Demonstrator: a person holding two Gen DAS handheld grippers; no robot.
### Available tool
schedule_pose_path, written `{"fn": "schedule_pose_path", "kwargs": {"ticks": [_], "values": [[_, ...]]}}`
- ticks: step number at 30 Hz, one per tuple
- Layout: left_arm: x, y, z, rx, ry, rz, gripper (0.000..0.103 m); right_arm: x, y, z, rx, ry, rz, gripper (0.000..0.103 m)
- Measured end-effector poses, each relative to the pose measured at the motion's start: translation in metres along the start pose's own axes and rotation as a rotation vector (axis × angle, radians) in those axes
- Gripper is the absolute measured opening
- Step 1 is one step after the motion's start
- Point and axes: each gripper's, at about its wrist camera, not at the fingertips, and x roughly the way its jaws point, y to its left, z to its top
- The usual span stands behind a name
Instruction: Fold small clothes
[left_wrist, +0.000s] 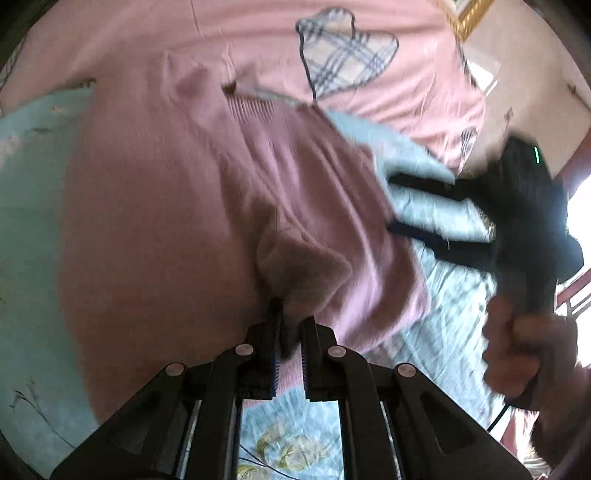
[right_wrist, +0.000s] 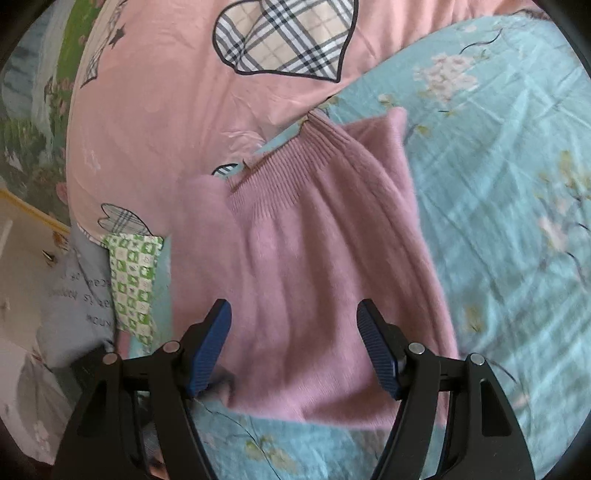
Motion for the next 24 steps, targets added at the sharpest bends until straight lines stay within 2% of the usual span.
{"fn": "schedule_pose_path", "kwargs": {"ticks": [3, 8, 10, 14, 16, 19, 24], "values": [[0.0, 0.003, 0.002, -0.013, -0.001, -0.016, 0.007, 0.02, 0.004, 0.011, 0.004, 0.025, 0.05, 0.071], [-0.006, 0.014, 0.007, -0.044, -0.002, -0.013, 0.007, 0.074, 0.036, 0.025, -0.089, 0.118, 0.129, 0.071], [-0.008, 0.017, 0.007, -0.048, -0.006, -0.009, 0.007, 0.103, 0.052, 0.033, -0.132, 0.181, 0.136, 0.071], [-0.012, 0.025, 0.003, -0.063, -0.005, -0.006, 0.007, 0.139, 0.068, 0.041, -0.162, 0.232, 0.129, 0.068], [-0.014, 0.026, -0.001, -0.07, -0.005, -0.009, 0.007, 0.148, 0.073, 0.047, -0.157, 0.232, 0.154, 0.062], [-0.015, 0.027, -0.002, -0.071, -0.012, -0.018, 0.007, 0.156, 0.075, 0.057, -0.124, 0.251, 0.197, 0.018], [-0.019, 0.024, 0.003, -0.061, -0.017, -0.047, 0.006, 0.137, 0.093, 0.056, -0.173, 0.234, 0.211, 0.014]]}}
